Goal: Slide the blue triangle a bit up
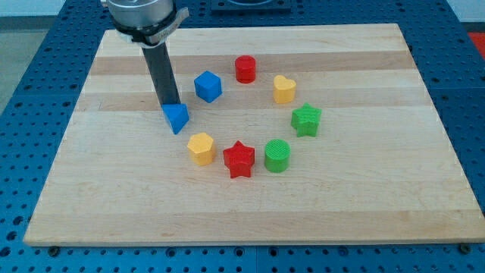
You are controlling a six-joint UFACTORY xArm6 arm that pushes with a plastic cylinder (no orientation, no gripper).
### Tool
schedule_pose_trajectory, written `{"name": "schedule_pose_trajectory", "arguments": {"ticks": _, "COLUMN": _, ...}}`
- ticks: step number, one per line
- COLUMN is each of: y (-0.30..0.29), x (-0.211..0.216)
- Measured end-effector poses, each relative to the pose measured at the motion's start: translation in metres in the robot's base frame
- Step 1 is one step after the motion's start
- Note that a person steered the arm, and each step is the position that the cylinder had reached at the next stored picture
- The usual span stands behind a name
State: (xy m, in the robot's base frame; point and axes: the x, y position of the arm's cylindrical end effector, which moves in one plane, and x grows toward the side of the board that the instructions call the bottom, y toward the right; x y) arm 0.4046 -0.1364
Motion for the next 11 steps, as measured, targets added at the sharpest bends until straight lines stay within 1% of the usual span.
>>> {"name": "schedule_pose_trajectory", "arguments": {"ticks": 2, "y": -0.001, "x": 0.018}}
{"name": "schedule_pose_trajectory", "arguments": {"ticks": 3, "y": 0.005, "x": 0.017}}
{"name": "schedule_pose_trajectory", "arguments": {"ticks": 4, "y": -0.007, "x": 0.0}}
{"name": "schedule_pose_trajectory", "arguments": {"ticks": 5, "y": -0.03, "x": 0.009}}
{"name": "schedule_pose_trajectory", "arguments": {"ticks": 6, "y": -0.041, "x": 0.055}}
{"name": "schedule_pose_trajectory", "arguments": {"ticks": 7, "y": -0.034, "x": 0.111}}
{"name": "schedule_pose_trajectory", "arguments": {"ticks": 8, "y": -0.009, "x": 0.108}}
{"name": "schedule_pose_trajectory", "arguments": {"ticks": 9, "y": 0.001, "x": 0.084}}
{"name": "schedule_pose_trajectory", "arguments": {"ticks": 11, "y": -0.001, "x": 0.076}}
